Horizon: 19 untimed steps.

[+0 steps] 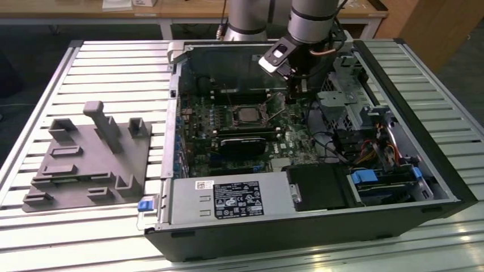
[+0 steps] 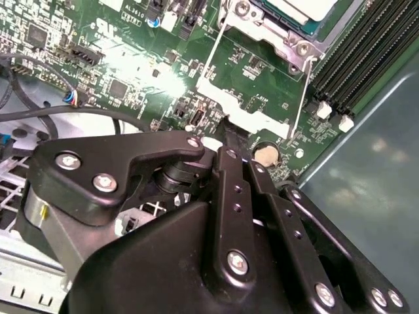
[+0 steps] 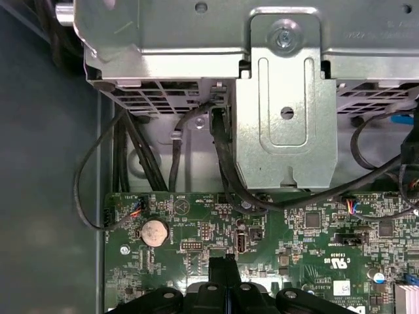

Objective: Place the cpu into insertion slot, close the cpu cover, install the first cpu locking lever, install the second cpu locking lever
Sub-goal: 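Close the cpu cover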

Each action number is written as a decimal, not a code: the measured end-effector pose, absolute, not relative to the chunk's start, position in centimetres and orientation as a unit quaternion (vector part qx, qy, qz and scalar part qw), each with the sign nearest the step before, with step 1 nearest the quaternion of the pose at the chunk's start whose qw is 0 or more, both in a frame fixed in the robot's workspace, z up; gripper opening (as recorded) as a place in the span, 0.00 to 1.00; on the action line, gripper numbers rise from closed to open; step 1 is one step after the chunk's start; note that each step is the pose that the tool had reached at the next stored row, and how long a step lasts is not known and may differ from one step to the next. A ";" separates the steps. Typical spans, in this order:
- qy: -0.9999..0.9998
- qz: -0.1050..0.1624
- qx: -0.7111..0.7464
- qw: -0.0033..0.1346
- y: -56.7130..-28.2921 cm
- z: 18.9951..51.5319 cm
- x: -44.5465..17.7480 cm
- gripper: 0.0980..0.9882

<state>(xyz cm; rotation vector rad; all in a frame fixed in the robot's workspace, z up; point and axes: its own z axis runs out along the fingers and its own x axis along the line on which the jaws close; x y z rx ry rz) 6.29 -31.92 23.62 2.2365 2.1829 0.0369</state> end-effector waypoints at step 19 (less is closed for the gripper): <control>0.697 -0.041 0.715 -0.041 -31.9 23.5 6.3 0.01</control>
